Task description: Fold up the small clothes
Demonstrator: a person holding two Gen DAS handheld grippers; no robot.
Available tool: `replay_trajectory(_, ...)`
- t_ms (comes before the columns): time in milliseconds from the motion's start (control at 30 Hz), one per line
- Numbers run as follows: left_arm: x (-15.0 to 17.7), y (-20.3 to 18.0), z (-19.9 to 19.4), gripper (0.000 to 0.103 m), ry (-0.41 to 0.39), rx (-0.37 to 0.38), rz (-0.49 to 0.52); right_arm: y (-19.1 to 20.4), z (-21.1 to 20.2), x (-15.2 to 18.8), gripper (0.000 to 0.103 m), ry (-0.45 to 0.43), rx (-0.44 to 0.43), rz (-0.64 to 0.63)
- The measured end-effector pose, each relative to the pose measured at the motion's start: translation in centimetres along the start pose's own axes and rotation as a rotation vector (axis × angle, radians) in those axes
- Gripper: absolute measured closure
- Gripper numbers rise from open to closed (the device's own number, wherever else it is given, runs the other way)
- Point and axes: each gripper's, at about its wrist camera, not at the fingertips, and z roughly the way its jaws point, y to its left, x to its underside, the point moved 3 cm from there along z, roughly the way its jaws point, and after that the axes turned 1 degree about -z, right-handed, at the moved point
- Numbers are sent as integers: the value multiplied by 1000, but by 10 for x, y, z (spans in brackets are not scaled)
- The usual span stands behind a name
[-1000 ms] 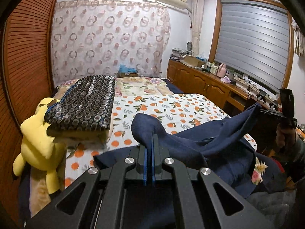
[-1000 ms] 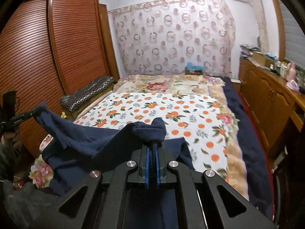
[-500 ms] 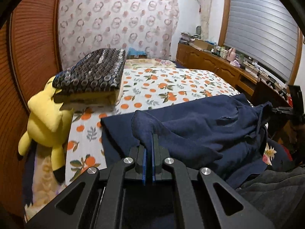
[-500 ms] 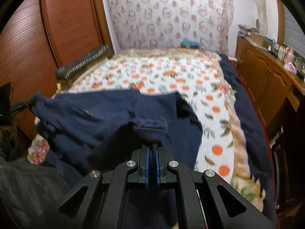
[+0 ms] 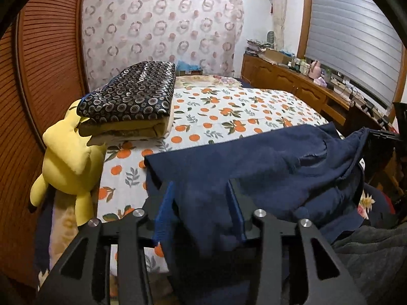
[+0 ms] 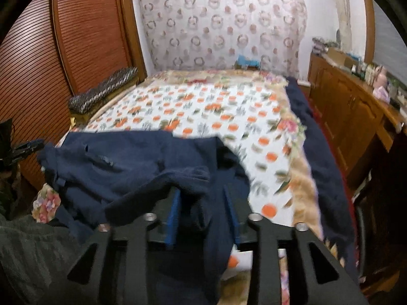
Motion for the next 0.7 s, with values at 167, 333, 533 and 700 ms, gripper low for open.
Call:
replay_trajectory(167, -12, 9, 9, 21, -11, 3, -19, -8, -8, -26, 51, -82, 41, -17)
replay_trajectory(333, -28, 21, 32, 21, -6, -9, -32, -15, 13, -45, 45, -109, 53, -9)
replay_trajectory(533, -43, 42, 69, 21, 36, -60, -49, -20, 83, -45, 44, 21, -2, 11)
replay_trajectory(700, -43, 49, 85, 21, 57, -66, -65, -25, 110, -43, 54, 94, -77, 65)
